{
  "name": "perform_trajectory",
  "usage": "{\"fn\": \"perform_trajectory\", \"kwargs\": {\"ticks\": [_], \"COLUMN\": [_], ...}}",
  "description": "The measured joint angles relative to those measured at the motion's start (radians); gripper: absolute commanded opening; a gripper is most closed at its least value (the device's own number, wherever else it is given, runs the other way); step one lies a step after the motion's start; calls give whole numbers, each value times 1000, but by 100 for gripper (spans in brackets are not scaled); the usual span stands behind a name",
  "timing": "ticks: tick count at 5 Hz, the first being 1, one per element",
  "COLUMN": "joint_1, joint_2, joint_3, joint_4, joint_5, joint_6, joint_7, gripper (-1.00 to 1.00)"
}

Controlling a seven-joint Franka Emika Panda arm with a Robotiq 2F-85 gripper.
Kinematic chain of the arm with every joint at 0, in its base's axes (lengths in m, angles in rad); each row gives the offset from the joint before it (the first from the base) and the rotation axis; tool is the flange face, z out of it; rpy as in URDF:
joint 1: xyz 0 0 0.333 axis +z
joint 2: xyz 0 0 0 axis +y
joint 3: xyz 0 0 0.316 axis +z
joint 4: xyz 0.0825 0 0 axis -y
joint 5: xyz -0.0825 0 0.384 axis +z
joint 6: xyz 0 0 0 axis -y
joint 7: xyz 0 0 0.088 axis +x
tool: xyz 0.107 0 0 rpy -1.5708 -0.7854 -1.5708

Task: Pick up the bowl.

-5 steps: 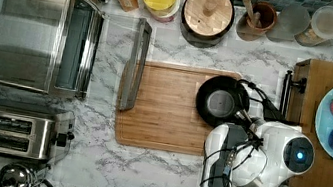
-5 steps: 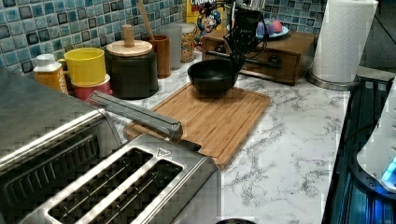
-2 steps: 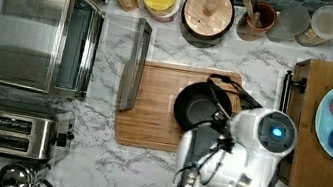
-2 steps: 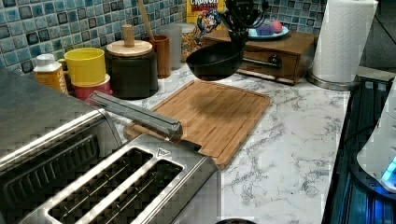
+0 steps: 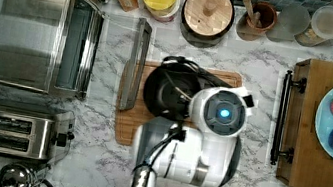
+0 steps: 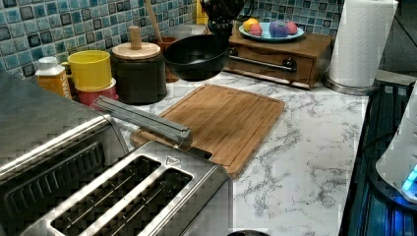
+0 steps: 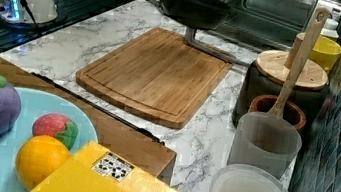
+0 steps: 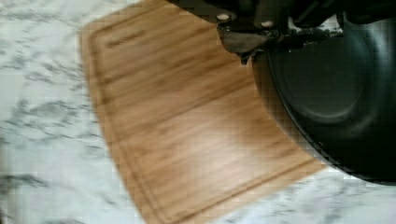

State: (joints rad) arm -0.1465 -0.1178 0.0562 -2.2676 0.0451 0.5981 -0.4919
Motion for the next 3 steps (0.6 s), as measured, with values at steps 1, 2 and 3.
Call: {"fn": "perform_trajectory", "kwargs": {"ticks": [1,2,3], "joint_1": [27,43,36], "joint_2": [-38,-69,-79], "joint_3": [29,27,20], "joint_4": [-2,-4,-4], "joint_5": [7,13,12], "joint_6": [-3,0,12], "joint_7": [0,0,0], "gripper": [-100,-100,-100]}}
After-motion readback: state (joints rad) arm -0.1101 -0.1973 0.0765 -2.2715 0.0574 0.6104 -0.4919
